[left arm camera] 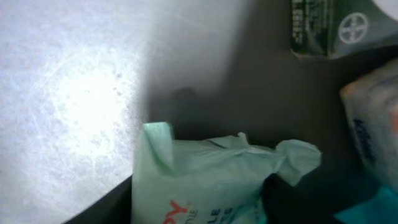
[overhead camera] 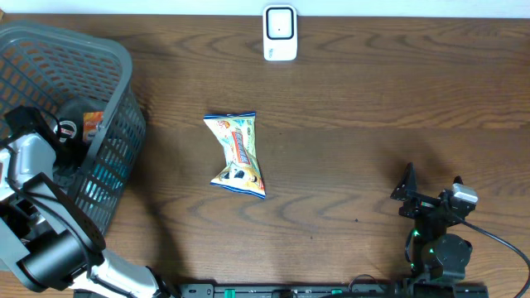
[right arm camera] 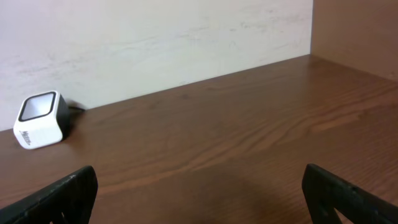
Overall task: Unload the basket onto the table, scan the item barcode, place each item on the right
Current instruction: 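Reach the left gripper into the basket and grasp the green wipes pack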
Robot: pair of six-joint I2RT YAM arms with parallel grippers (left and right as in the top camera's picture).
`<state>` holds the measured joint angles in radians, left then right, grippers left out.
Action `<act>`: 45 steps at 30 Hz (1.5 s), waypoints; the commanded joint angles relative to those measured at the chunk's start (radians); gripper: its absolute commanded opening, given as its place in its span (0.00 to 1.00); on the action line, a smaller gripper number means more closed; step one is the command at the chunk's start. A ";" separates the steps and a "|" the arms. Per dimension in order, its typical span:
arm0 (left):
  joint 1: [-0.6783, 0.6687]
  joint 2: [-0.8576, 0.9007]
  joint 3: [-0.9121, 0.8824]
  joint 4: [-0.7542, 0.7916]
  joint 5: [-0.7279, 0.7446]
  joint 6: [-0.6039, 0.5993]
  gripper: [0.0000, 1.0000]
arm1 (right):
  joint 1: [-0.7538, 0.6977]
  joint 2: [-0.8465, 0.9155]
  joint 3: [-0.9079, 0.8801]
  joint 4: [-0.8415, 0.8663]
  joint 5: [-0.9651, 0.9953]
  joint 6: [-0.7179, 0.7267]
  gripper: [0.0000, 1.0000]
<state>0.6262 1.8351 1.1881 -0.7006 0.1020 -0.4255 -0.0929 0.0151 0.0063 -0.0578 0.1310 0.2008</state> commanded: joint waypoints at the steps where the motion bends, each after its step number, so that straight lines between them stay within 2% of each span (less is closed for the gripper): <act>1: 0.004 0.050 -0.035 -0.072 -0.016 0.029 0.45 | 0.008 -0.002 -0.001 -0.003 0.005 0.004 0.99; 9: 0.078 -0.077 0.051 -0.172 -0.016 0.024 0.41 | 0.008 -0.002 -0.001 -0.003 0.005 0.004 0.99; 20: 0.156 -0.451 0.058 -0.173 -0.016 -0.018 0.41 | 0.008 -0.002 -0.001 -0.003 0.005 0.004 0.99; 21: 0.156 -0.475 0.058 -0.173 -0.016 -0.018 0.44 | 0.008 -0.002 -0.001 -0.003 0.005 0.004 0.99; 22: 0.156 -0.499 0.058 -0.174 -0.016 -0.018 0.66 | 0.008 -0.002 -0.001 -0.003 0.005 0.004 0.99; 23: 0.156 -0.498 0.058 -0.174 -0.016 -0.018 0.77 | 0.008 -0.002 -0.001 -0.003 0.005 0.004 0.99; 24: 0.156 -0.491 0.057 -0.182 -0.015 -0.018 0.84 | 0.008 -0.002 -0.001 -0.003 0.005 0.004 0.99; 26: 0.153 -0.465 0.051 -0.197 -0.015 -0.018 0.88 | 0.008 -0.002 -0.001 -0.003 0.005 0.004 1.00; 38: 0.153 -0.114 0.010 -0.206 0.097 -0.021 0.93 | 0.008 -0.002 -0.001 -0.003 0.005 0.004 0.99; 45: 0.153 0.037 0.010 -0.198 0.097 -0.008 0.93 | 0.008 -0.002 -0.001 -0.003 0.005 0.004 0.99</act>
<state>0.7788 1.8309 1.2083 -0.8963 0.1856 -0.4442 -0.0929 0.0151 0.0063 -0.0574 0.1310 0.2008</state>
